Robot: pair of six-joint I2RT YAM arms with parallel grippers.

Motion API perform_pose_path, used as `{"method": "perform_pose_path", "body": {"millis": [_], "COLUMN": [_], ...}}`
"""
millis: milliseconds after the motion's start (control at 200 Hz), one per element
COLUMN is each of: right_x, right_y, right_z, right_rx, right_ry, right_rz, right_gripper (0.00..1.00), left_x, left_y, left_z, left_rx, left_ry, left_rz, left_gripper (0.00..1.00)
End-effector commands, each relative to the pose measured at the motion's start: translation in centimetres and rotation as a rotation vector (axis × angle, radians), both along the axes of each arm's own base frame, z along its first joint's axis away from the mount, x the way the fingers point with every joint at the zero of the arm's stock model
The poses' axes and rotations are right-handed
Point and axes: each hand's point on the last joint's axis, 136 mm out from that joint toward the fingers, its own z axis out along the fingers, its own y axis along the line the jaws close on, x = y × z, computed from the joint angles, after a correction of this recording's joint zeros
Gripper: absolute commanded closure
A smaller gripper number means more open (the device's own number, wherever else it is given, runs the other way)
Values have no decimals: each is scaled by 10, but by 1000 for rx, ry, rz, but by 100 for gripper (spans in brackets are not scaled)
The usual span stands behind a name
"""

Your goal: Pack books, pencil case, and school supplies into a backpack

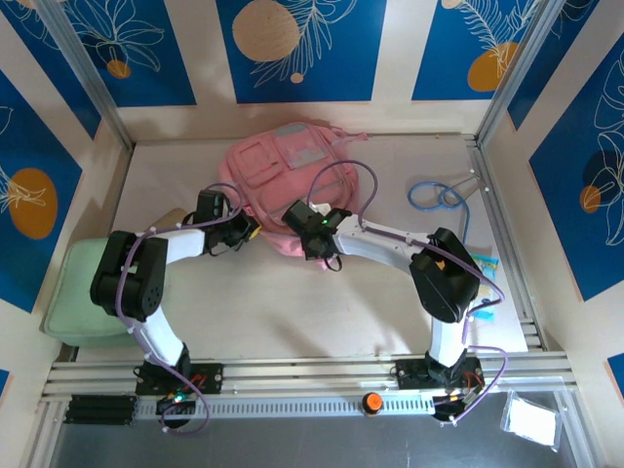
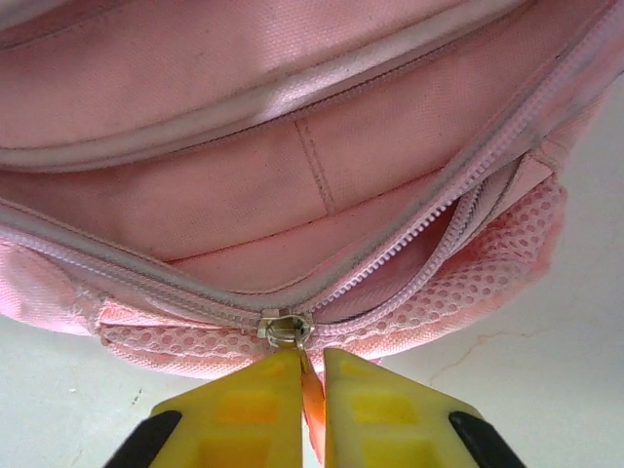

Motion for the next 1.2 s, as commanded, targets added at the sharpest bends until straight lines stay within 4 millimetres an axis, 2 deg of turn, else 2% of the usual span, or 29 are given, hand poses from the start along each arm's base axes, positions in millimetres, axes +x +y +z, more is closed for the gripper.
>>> {"method": "perform_pose_path", "body": {"millis": [0, 80, 285, 380, 475, 630, 700, 745, 815, 935, 1025, 1085, 1195], "right_x": [-1, 2, 5, 4, 6, 12, 14, 15, 14, 10, 7, 4, -1], "right_y": [-9, -1, 0, -4, -17, -51, -52, -44, -18, 37, 72, 96, 132], "right_z": [-6, -9, -16, -17, -15, -6, -3, -3, -3, 3, 10, 15, 20], "right_rx": [-28, -9, 21, 17, -10, -65, -56, -31, 31, 158, 253, 332, 435], "right_ry": [39, 54, 84, 86, 66, 12, 6, 12, 28, 34, 46, 62, 90], "right_rz": [48, 79, 69, 65, 34, -61, -56, -15, 91, 269, 353, 401, 470], "right_gripper": [83, 81, 81, 88, 95, 98, 100, 100, 100, 100, 100, 100, 100], "left_x": [22, 22, 20, 21, 24, 28, 29, 29, 28, 20, 7, -5, -27], "left_y": [21, 20, 21, 22, 26, 41, 45, 46, 50, 61, 72, 77, 79], "left_z": [8, 9, 10, 10, 10, 10, 10, 11, 12, 15, 19, 22, 28], "left_rx": [52, 49, 48, 53, 65, 98, 98, 97, 100, 121, 136, 152, 158], "left_ry": [-64, -66, -65, -66, -66, -64, -62, -64, -64, -55, -40, -27, 4], "left_rz": [58, 53, 53, 53, 61, 92, 100, 100, 104, 121, 141, 148, 151], "left_gripper": [100, 100, 100, 100, 100, 100, 100, 100, 100, 84, 62, 51, 45]}}
